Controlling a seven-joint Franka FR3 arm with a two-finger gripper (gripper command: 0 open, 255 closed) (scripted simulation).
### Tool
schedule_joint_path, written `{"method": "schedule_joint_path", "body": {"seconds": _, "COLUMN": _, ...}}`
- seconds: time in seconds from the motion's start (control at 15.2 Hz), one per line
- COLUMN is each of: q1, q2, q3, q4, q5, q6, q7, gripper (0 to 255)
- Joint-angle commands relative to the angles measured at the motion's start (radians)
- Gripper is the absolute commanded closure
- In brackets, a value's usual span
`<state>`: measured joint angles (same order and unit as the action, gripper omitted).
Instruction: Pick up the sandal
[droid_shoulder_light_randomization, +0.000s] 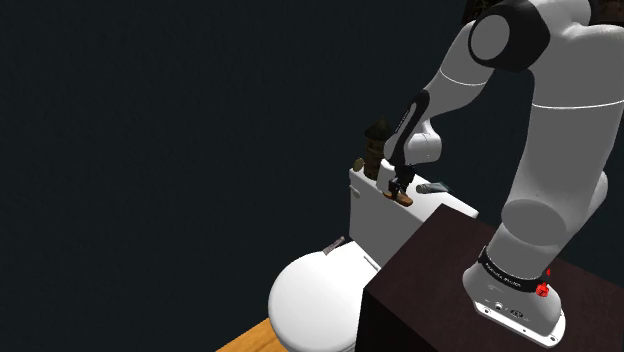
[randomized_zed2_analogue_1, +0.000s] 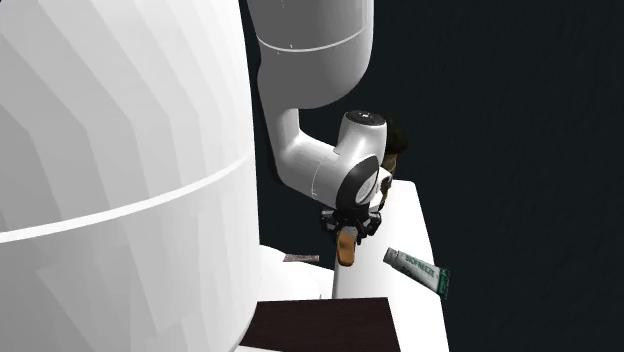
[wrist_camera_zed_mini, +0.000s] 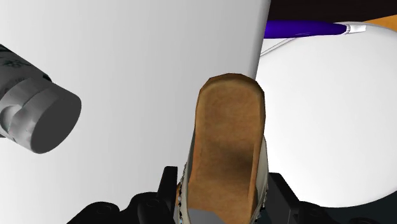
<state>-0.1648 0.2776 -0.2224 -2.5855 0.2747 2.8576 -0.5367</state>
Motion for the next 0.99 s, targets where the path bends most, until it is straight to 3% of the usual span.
{"method": "schedule_joint_path", "body": {"seconds": 0.0, "q1": 0.0, "q2": 0.001, "q3": 0.0, "q4": 0.0, "q5": 0.0, "q6": 0.0, "q7": 0.0, "gripper": 255}}
{"method": "schedule_joint_path", "body": {"seconds": 0.26, "q1": -0.001, "q2": 0.0, "q3": -0.001, "q4": 0.002, "q5": -0.001, "q6": -0.002, "q7": -0.001, "gripper": 255}}
{"method": "schedule_joint_path", "body": {"seconds": 0.92, "q1": 0.055, "q2": -0.165, "q3": -0.088, "q4": -0.021, "q5": -0.151, "q6": -0.136, "q7": 0.111, "gripper": 255}}
